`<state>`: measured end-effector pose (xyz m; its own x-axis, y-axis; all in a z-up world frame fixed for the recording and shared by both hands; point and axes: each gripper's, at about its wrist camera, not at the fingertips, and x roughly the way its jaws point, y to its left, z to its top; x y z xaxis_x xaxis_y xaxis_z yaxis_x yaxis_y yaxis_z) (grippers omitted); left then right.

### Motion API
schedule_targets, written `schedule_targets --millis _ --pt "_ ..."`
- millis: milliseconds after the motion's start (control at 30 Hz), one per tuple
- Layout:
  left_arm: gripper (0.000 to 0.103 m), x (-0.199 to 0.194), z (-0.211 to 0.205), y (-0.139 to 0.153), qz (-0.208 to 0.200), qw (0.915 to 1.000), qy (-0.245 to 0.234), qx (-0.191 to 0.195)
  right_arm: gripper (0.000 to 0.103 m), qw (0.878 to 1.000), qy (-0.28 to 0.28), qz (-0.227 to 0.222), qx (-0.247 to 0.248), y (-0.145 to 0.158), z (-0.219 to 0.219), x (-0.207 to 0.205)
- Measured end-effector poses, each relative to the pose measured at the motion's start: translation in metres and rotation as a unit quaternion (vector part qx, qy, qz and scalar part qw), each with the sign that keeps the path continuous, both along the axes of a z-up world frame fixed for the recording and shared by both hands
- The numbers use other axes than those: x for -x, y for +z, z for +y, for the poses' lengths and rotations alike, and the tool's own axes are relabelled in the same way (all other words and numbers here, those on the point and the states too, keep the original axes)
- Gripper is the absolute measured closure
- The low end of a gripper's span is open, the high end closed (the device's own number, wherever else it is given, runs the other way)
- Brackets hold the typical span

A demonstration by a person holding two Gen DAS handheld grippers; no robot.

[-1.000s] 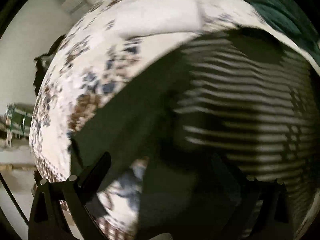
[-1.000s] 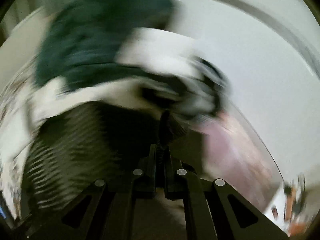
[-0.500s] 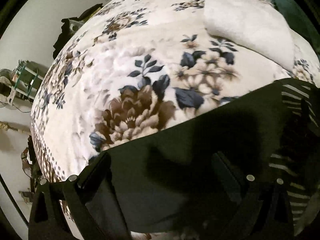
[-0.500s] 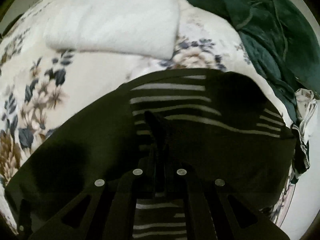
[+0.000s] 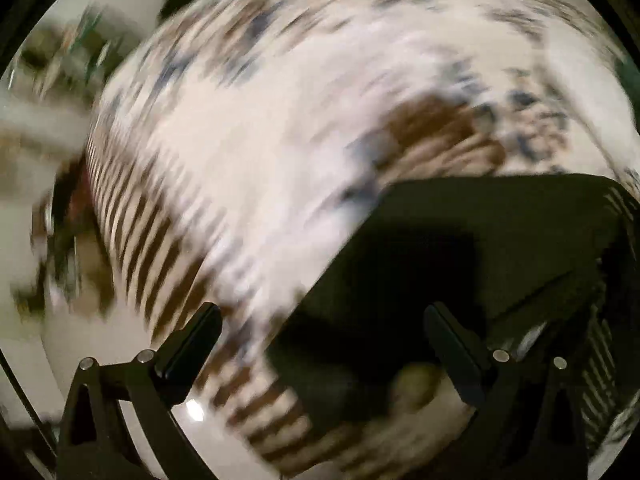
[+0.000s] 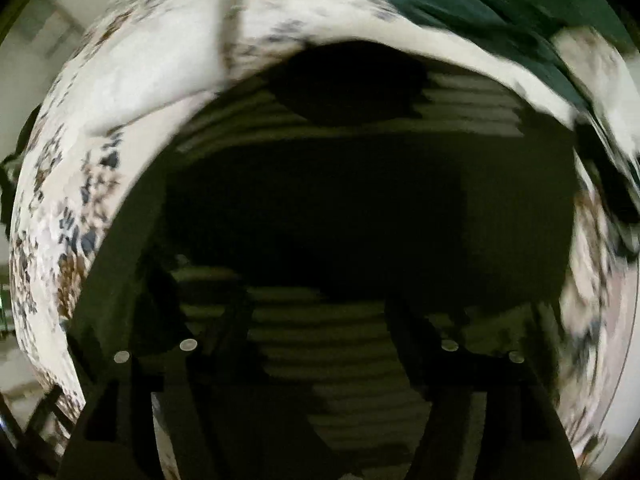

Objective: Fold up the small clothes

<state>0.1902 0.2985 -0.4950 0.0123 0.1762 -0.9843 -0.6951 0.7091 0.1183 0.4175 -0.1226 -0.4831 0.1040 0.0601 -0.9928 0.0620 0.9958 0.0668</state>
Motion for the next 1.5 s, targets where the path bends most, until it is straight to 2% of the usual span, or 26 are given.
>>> schedule_targets --millis 100,167,233,300,333,367,433,467,567,600,633,700,767,867,900,967,1000,1033,1067,1133,1233,1333,1400,1433,1467,1500 --pt "0.0 0.049 0.019 -0.025 0.022 0.9969 0.06 0.048 0.032 1.0 -0.024 0.019 0.008 -0.008 -0.029 0.025" --pt "0.0 0.069 0.027 -0.045 0.019 0.9902 0.102 0.094 0.032 0.999 -0.034 0.035 0.007 -0.021 -0.041 0.036" --pt "0.0 0.074 0.023 -0.055 0.002 0.9858 0.119 0.118 0.032 0.998 -0.042 0.054 0.011 -0.036 -0.048 0.048" --pt "0.0 0.065 0.009 -0.055 -0.025 0.9889 0.093 0.113 0.032 0.997 -0.046 0.065 0.006 -0.044 -0.051 0.058" --pt "0.0 0.055 -0.003 -0.057 -0.034 0.9913 0.063 0.11 0.032 0.997 -0.04 0.069 0.007 -0.048 -0.05 0.062" --pt "0.0 0.045 -0.014 -0.062 -0.033 0.9918 0.039 0.117 0.032 0.997 -0.034 0.073 0.013 -0.051 -0.05 0.065" --pt "0.003 0.029 -0.036 -0.081 -0.006 0.9893 0.007 0.145 0.032 0.996 -0.021 0.084 0.021 -0.056 -0.048 0.072" --pt "0.003 0.024 -0.044 -0.085 0.003 0.99 -0.001 0.141 0.032 0.996 -0.014 0.085 0.024 -0.056 -0.048 0.075" --pt "0.005 0.012 -0.064 -0.093 0.027 0.9944 -0.044 0.092 0.032 0.996 0.0 0.085 0.038 -0.056 -0.049 0.081" --pt "0.025 0.01 -0.067 -0.095 0.04 0.995 -0.057 0.072 0.032 0.996 0.003 0.086 0.039 -0.056 -0.049 0.082" --pt "0.061 0.009 -0.068 -0.095 0.044 0.9953 -0.063 0.059 0.032 0.995 0.004 0.086 0.04 -0.057 -0.05 0.084" --pt "0.087 0.013 -0.058 -0.086 0.029 0.9963 -0.056 0.058 0.032 0.995 0.01 0.086 0.044 -0.057 -0.053 0.087" --pt "0.088 0.026 -0.033 -0.071 0.011 0.998 -0.032 0.054 0.032 0.995 0.011 0.081 0.049 -0.056 -0.056 0.088" --pt "0.087 0.044 0.023 -0.038 -0.024 0.9992 0.023 0.022 0.032 0.996 0.008 0.077 0.049 -0.055 -0.063 0.09" --pt "0.084 0.051 0.044 -0.029 -0.041 0.9977 0.05 0.019 0.032 0.996 0.007 0.077 0.049 -0.054 -0.068 0.091" --pt "0.075 0.064 0.085 -0.019 -0.088 0.9904 0.1 0.039 0.032 0.996 0.005 0.079 0.046 -0.054 -0.074 0.092" --pt "0.062 0.071 0.1 -0.019 -0.106 0.9851 0.125 0.053 0.032 0.996 0.004 0.08 0.046 -0.055 -0.075 0.09" --pt "0.052 0.072 0.116 -0.02 -0.129 0.9768 0.153 0.075 0.032 0.996 0.004 0.08 0.046 -0.057 -0.073 0.087" --pt "0.05 0.082 0.118 -0.025 -0.15 0.9691 0.172 0.094 0.032 0.996 0.005 0.08 0.046 -0.057 -0.076 0.087" --pt "0.038 0.099 0.116 -0.041 -0.171 0.9521 0.213 0.136 0.032 0.996 0.002 0.081 0.045 -0.056 -0.077 0.081" --pt "0.038 0.103 0.1 -0.072 -0.18 0.9336 0.25 0.183 0.032 0.996 -0.003 0.075 0.043 -0.055 -0.082 0.072" --pt "0.038 0.086 0.102 -0.097 -0.161 0.9271 0.279 0.191 0.032 0.996 -0.007 0.066 0.057 -0.053 -0.097 0.063" --pt "0.039 0.077 0.101 -0.1 -0.162 0.9261 0.304 0.154 0.032 0.995 -0.012 0.058 0.074 -0.053 -0.107 0.057" --pt "0.063 0.075 0.1 -0.093 -0.172 0.9231 0.322 0.121 0.031 0.995 -0.017 0.049 0.085 -0.051 -0.114 0.053" --pt "0.083 0.07 0.098 -0.082 -0.173 0.9226 0.333 0.089 0.022 0.994 -0.019 0.04 0.103 -0.049 -0.121 0.048" --pt "0.099 0.066 0.097 -0.075 -0.173 0.924 0.333 0.074 0.015 0.992 -0.019 0.034 0.117 -0.049 -0.124 0.044"
